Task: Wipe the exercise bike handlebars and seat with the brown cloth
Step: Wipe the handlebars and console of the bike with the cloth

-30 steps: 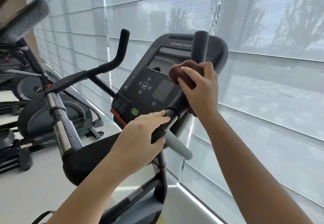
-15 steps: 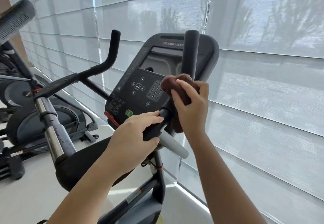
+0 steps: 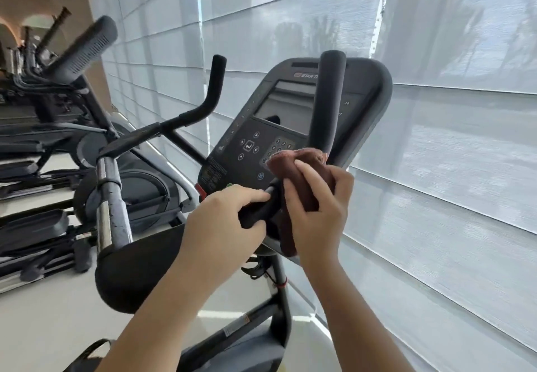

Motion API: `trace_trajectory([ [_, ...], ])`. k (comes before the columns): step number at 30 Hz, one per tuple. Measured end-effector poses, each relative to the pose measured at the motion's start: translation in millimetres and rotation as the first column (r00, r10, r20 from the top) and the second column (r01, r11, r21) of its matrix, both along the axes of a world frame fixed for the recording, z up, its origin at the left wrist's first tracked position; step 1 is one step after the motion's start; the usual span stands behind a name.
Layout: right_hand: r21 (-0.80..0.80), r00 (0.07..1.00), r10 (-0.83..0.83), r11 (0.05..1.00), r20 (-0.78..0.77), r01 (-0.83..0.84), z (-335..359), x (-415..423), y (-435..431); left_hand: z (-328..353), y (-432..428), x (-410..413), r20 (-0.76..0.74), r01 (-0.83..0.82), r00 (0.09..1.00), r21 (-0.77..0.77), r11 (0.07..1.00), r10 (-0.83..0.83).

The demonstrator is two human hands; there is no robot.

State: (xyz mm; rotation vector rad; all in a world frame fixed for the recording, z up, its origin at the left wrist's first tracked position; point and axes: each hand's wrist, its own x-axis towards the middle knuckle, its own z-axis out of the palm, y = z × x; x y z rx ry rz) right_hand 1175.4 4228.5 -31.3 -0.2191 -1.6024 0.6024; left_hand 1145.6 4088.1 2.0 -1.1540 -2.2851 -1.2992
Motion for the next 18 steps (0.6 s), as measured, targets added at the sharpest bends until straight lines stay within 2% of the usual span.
trace_trajectory([
  [3, 0.158, 0.994, 0.018, 0.987, 0.109, -0.035, 20, 3, 25, -1, 2, 1, 0.068, -0.020, 0.998, 0.034, 0.999, 0.017],
  [5, 0.195, 0.987, -0.052, 0.981, 0.154, 0.021, 52, -1, 45, -1, 1, 2, 0.097, -0.015, 0.995, 0.031, 0.999, 0.012],
  [7, 0.199, 0.987, -0.084, 0.978, 0.135, 0.056, 63, -5, 51, -2, 1, 3, 0.093, -0.023, 0.995, 0.033, 0.999, 0.020],
  [9, 0.130, 0.994, -0.050, 0.991, 0.094, 0.038, 42, -5, 36, -2, 1, 4, 0.087, -0.035, 0.996, 0.033, 0.999, 0.032],
  [13, -0.102, 0.993, 0.108, 0.989, -0.038, -0.111, -11, 6, -8, -3, 2, 6, 0.049, -0.054, 0.997, 0.040, 0.998, 0.052],
  [18, 0.101, 0.992, 0.062, 0.992, 0.107, -0.073, 12, 11, 23, -4, 1, 5, 0.069, -0.026, 0.997, 0.021, 0.999, 0.024],
])
